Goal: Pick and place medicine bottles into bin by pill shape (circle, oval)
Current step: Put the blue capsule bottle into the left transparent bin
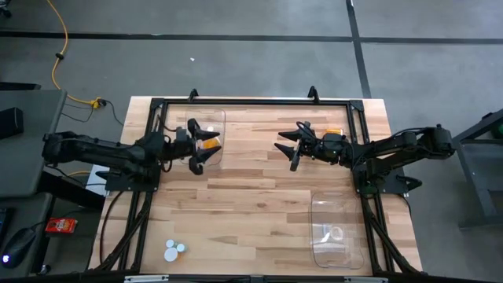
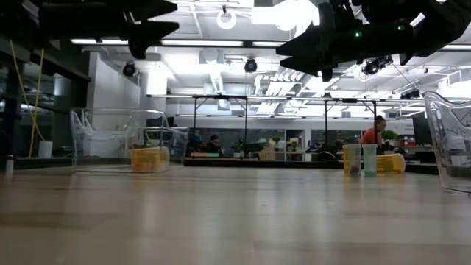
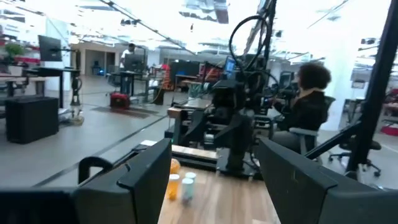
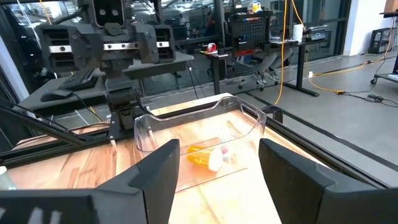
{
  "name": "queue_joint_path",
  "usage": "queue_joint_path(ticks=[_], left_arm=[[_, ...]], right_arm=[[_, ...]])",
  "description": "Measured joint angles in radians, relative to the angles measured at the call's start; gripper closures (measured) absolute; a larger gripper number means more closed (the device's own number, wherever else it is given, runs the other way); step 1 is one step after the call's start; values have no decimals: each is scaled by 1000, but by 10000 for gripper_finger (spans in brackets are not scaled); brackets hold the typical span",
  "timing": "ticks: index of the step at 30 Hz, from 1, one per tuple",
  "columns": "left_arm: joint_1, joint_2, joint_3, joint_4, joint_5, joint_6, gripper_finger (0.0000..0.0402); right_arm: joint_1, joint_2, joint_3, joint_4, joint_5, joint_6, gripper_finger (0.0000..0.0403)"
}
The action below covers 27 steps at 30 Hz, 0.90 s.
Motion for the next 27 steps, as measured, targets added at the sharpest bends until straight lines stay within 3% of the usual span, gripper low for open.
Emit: queue_joint_path(ticks=[9,14,16,22,27], left_arm=[[14,1,0,-6,16,-10,174],[14,1,0,-11,16,-10,174],[14,1,0,-11,16,-10,174],[14,1,0,-11,16,-10,174],[14,1,0,-12,17,-10,174]], right_arm=[[0,0,0,-16,0,0,190],[0,0,5,-63,10,90,190],[-4,0,46,-211,47,149,190],[-19,35,310,-1014,141,316,190],[5,83,388,-1348,288,501,190]])
